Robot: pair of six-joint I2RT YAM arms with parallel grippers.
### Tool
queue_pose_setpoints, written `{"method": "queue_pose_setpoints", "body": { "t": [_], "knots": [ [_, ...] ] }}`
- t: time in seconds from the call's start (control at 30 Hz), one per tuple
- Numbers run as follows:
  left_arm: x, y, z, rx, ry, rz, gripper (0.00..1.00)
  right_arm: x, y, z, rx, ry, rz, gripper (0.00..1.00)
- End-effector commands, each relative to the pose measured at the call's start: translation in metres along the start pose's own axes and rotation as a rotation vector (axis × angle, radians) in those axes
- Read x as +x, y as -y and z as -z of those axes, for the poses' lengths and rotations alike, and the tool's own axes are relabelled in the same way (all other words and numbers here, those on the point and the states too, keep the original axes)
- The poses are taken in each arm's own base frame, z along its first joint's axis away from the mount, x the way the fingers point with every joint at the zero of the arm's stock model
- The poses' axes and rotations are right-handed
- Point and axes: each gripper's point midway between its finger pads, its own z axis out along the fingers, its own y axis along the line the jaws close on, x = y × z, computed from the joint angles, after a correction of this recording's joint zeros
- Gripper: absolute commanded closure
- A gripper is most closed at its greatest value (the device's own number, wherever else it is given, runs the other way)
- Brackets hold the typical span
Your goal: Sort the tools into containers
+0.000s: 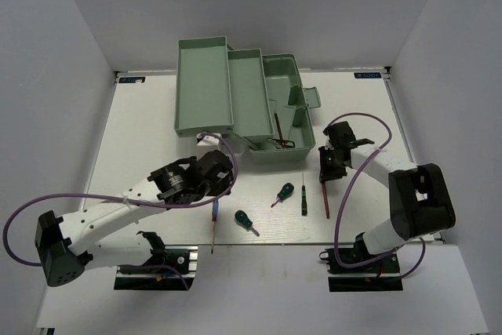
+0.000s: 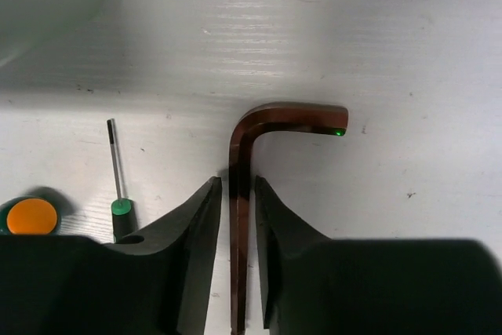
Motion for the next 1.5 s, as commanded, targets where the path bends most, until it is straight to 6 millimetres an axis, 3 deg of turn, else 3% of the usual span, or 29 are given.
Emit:
{"method": "queue_pose_setpoints", "body": {
  "t": [0.0, 0.1, 0.17, 0.27, 0.3, 0.33, 0.37, 0.53, 0.67, 0.7, 0.83, 0.87, 0.93, 0.97, 1.03, 1.07, 1.1, 1.13, 1.17, 1.2, 1.23, 1.3, 1.37, 1.4, 1.43, 1.47],
  "knots": [
    [0.033, -0.007, -0.007, -0.055, -0.118, 0.05, 0.34, 0.052, 0.034, -0.015, 0.148, -0.188, 0.008, 0.74],
    [0.062, -0.017, -0.017, -0.113, -0.196, 0.05, 0.34, 0.052, 0.036, -0.015, 0.151, -0.205, -0.002, 0.99],
    [0.082, -0.019, -0.023, -0.113, -0.243, 0.044, 0.34, 0.053, 0.038, -0.011, 0.148, -0.211, -0.016, 1.0],
    [0.096, -0.021, -0.028, -0.118, -0.278, 0.046, 0.33, 0.043, 0.032, 0.007, 0.08, -0.186, -0.004, 1.0],
    [0.101, -0.023, -0.028, -0.124, -0.286, 0.044, 0.32, 0.041, 0.021, 0.018, 0.006, -0.178, -0.002, 1.0],
    [0.106, -0.026, -0.03, -0.138, -0.297, 0.035, 0.32, 0.023, 0.016, 0.031, -0.027, -0.109, 0.067, 1.0],
    [0.106, -0.026, -0.03, -0.138, -0.298, 0.035, 0.24, 0.012, 0.015, 0.044, -0.049, -0.05, 0.087, 1.0],
    [0.119, -0.034, -0.037, -0.17, -0.323, 0.017, 0.23, -0.026, -0.02, 0.121, -0.241, 0.174, 0.288, 1.0],
    [0.129, -0.033, -0.047, -0.176, -0.343, 0.011, 0.22, -0.059, -0.047, 0.157, -0.344, 0.33, 0.389, 1.0],
    [0.133, -0.034, -0.048, -0.17, -0.352, 0.013, 0.22, -0.082, -0.054, 0.17, -0.359, 0.395, 0.404, 1.0],
    [0.143, -0.035, -0.059, -0.191, -0.366, 0.011, 0.22, -0.134, -0.091, 0.176, -0.51, 0.429, 0.382, 1.0],
    [0.146, -0.037, -0.061, -0.195, -0.37, 0.009, 0.22, -0.146, -0.099, 0.16, -0.538, 0.38, 0.337, 1.0],
    [0.146, -0.038, -0.068, -0.207, -0.355, 0.037, 0.22, -0.172, -0.118, 0.169, -0.612, 0.435, 0.322, 1.0],
    [0.151, -0.041, -0.07, -0.214, -0.36, 0.033, 0.22, -0.182, -0.124, 0.153, -0.631, 0.404, 0.316, 1.0],
    [0.152, -0.044, -0.077, -0.223, -0.345, 0.055, 0.22, -0.21, -0.139, 0.167, -0.654, 0.469, 0.32, 1.0],
    [0.151, -0.042, -0.078, -0.214, -0.338, 0.06, 0.22, -0.212, -0.142, 0.142, -0.654, 0.411, 0.301, 1.0],
    [0.152, -0.041, -0.08, -0.218, -0.338, 0.07, 0.22, -0.226, -0.148, 0.149, -0.658, 0.43, 0.297, 1.0],
    [0.154, -0.042, -0.081, -0.225, -0.343, 0.066, 0.22, -0.23, -0.149, 0.131, -0.655, 0.393, 0.282, 1.0],
    [0.156, -0.043, -0.082, -0.231, -0.349, 0.062, 0.22, -0.235, -0.15, 0.122, -0.648, 0.36, 0.265, 0.9],
    [0.157, -0.043, -0.084, -0.24, -0.355, 0.057, 0.23, -0.243, -0.153, 0.125, -0.652, 0.371, 0.269, 0.75],
    [0.158, -0.044, -0.085, -0.249, -0.36, 0.061, 0.24, -0.241, -0.154, 0.113, -0.649, 0.347, 0.268, 0.53],
    [0.154, -0.04, -0.088, -0.253, -0.352, 0.06, 0.27, -0.238, -0.152, 0.111, -0.644, 0.341, 0.28, 0.36],
    [0.157, -0.046, -0.088, -0.278, -0.357, 0.047, 0.35, -0.232, -0.152, 0.11, -0.654, 0.329, 0.283, 0.31],
    [0.157, -0.046, -0.088, -0.278, -0.357, 0.047, 0.37, -0.228, -0.153, 0.128, -0.678, 0.349, 0.293, 0.3],
    [0.157, -0.046, -0.088, -0.278, -0.357, 0.047, 0.41, -0.223, -0.15, 0.127, -0.674, 0.35, 0.303, 0.3],
    [0.161, -0.051, -0.086, -0.292, -0.368, 0.038, 0.52, -0.221, -0.146, 0.131, -0.669, 0.353, 0.305, 0.3]
  ]
}}
